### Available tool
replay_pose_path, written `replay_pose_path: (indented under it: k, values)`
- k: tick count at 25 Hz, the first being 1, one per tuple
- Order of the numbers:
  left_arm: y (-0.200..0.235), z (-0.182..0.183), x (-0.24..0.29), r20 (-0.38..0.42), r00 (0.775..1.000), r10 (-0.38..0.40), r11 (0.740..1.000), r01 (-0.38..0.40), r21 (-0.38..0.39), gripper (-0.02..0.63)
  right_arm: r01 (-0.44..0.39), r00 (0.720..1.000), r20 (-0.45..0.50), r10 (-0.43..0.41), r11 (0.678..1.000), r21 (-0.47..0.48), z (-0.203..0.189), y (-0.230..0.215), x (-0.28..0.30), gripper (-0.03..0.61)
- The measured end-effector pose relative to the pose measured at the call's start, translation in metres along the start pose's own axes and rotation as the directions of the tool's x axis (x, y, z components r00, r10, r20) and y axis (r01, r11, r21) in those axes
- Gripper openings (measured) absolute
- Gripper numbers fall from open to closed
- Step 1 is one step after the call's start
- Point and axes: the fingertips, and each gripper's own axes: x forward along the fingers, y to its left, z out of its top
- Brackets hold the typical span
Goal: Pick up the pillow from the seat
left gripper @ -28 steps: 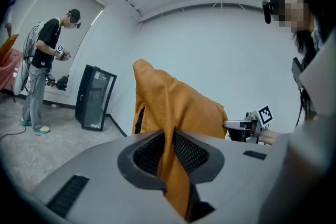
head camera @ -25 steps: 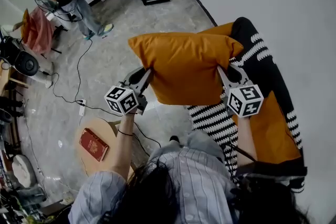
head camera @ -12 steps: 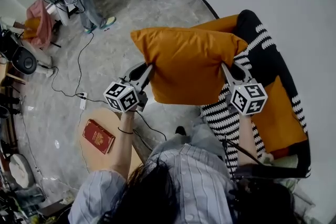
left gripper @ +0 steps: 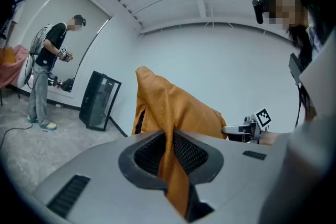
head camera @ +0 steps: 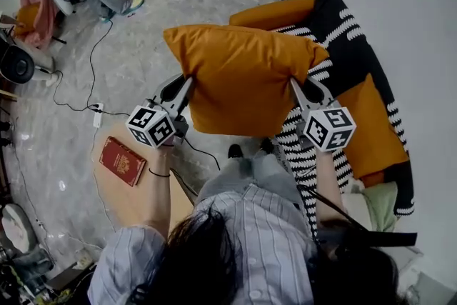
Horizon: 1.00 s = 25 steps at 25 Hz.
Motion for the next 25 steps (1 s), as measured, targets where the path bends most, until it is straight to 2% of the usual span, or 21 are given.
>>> replay_pose_path:
  k: [12,17,25]
  values:
    - [-0.044,-0.002,-0.057,0.050,0.997,0.063,0.998,-0.064,0.019,0.057,-0.051,0.999,0.006,0.051,0.999,-0.017,-0.006,0.032,-0.051,0.084]
    - [-0.079,-0.011,-0.094,0.076,0.993,0.092,0.995,-0.094,0.028,0.057,-0.079,0.997,0.015,0.080,0.996,-0.036,-0.019,0.049,-0.089,0.084]
    - [-0.118,-0.021,-0.128,0.056,0.991,0.125,0.992,-0.126,0.017,0.055,-0.107,0.994,-0.011,0.106,0.993,-0.047,-0.029,0.064,-0.132,0.084]
